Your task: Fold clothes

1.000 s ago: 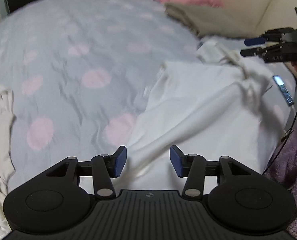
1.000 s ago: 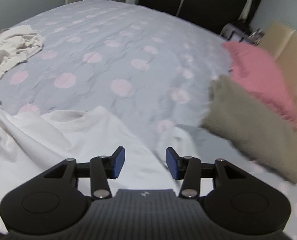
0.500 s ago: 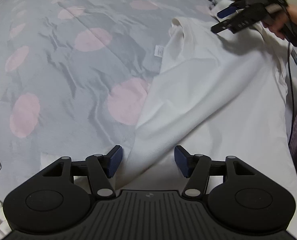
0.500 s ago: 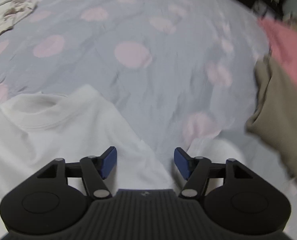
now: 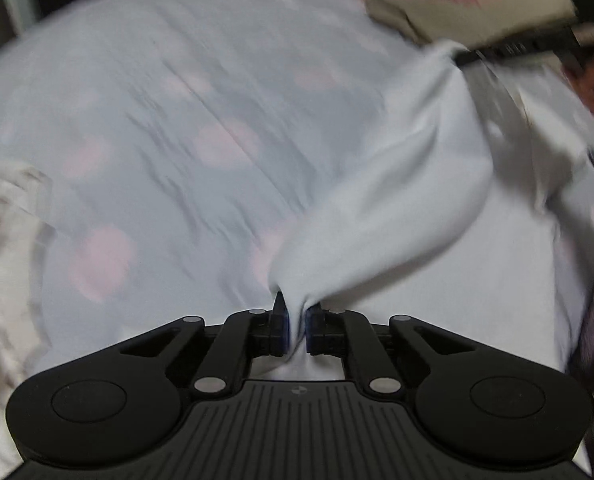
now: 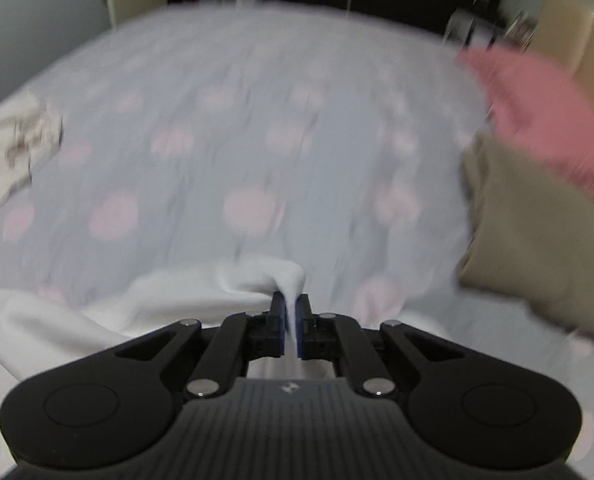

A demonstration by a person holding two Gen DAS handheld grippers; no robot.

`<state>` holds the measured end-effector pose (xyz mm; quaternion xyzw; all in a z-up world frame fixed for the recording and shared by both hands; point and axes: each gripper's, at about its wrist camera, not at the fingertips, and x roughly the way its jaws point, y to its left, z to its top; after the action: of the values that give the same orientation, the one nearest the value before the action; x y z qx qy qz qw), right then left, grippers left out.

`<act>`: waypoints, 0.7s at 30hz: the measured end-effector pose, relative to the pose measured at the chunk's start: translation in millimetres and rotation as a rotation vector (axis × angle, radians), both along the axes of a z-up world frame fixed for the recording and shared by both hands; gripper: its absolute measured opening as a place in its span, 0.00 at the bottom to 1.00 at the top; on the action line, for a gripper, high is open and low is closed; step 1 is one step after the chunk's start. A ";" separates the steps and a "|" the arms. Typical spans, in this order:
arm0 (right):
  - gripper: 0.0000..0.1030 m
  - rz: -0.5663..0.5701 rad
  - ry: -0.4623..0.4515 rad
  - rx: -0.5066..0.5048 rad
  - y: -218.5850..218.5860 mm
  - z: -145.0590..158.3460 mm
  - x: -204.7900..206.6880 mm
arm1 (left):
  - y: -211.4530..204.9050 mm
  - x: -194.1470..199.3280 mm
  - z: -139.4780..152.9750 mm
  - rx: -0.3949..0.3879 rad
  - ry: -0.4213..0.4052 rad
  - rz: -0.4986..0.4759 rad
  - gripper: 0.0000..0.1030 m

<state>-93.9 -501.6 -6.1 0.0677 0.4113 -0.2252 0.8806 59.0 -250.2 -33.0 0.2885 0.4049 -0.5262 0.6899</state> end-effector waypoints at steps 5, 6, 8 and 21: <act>0.05 -0.047 -0.237 -0.092 16.7 66.6 -17.3 | 32.1 7.8 70.0 -0.219 -0.145 0.130 0.05; 0.05 -0.042 -0.283 -0.105 22.1 79.6 -21.6 | 39.0 6.1 82.2 -0.255 -0.173 0.145 0.05; 0.05 -0.023 -0.331 -0.106 31.6 96.4 -25.1 | 51.3 -2.7 99.2 -0.290 -0.235 0.152 0.04; 0.05 0.092 0.002 0.048 56.3 30.4 -59.3 | 85.0 -82.0 35.7 -0.028 -0.202 -0.138 0.04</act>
<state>-153.3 -445.3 24.3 0.0696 0.4201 -0.1746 0.8878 -23.0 -165.2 2.7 0.3576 0.3049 -0.5463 0.6933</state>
